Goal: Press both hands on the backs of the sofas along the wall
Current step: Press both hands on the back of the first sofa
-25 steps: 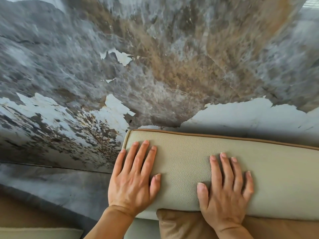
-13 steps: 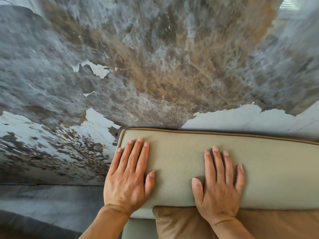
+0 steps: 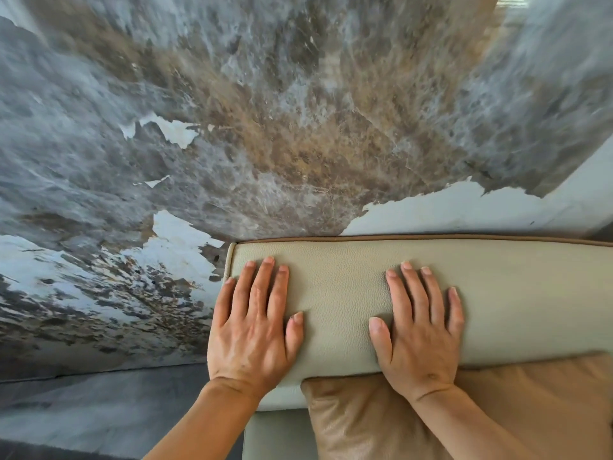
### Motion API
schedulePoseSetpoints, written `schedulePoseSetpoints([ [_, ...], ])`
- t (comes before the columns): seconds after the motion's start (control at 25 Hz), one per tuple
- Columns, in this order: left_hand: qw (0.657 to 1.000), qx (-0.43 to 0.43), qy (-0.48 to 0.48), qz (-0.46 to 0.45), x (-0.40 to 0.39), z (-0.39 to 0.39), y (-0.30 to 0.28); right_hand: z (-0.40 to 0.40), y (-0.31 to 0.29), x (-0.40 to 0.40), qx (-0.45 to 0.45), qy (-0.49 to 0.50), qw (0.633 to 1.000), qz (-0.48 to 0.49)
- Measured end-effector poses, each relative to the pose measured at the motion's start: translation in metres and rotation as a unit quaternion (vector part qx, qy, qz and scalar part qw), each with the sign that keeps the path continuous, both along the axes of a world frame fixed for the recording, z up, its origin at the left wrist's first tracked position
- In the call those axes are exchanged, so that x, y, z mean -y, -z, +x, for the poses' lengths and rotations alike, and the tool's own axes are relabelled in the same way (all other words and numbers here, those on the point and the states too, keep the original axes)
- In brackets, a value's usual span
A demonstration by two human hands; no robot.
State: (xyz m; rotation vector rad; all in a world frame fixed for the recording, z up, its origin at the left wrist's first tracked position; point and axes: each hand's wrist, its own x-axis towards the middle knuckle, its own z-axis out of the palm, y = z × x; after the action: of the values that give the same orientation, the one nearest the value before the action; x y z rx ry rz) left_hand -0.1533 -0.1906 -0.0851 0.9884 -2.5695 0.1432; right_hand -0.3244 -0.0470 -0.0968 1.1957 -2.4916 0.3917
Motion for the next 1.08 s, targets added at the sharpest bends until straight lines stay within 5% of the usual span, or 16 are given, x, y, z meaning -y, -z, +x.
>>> schedulePoseSetpoints([
  [0.32,0.993,0.059,0.030,0.098,-0.007,0.015,-0.032,0.033,-0.043,-0.017,0.058,0.043,0.991,0.113],
  [0.52,0.995,0.063,0.048,0.068,-0.026,0.043,-0.077,0.064,-0.092,-0.040,0.050,0.049,0.990,0.123],
  [1.08,0.999,-0.001,-0.049,0.023,-0.231,0.264,-0.310,0.255,-0.342,-0.224,0.032,-0.045,0.996,0.067],
])
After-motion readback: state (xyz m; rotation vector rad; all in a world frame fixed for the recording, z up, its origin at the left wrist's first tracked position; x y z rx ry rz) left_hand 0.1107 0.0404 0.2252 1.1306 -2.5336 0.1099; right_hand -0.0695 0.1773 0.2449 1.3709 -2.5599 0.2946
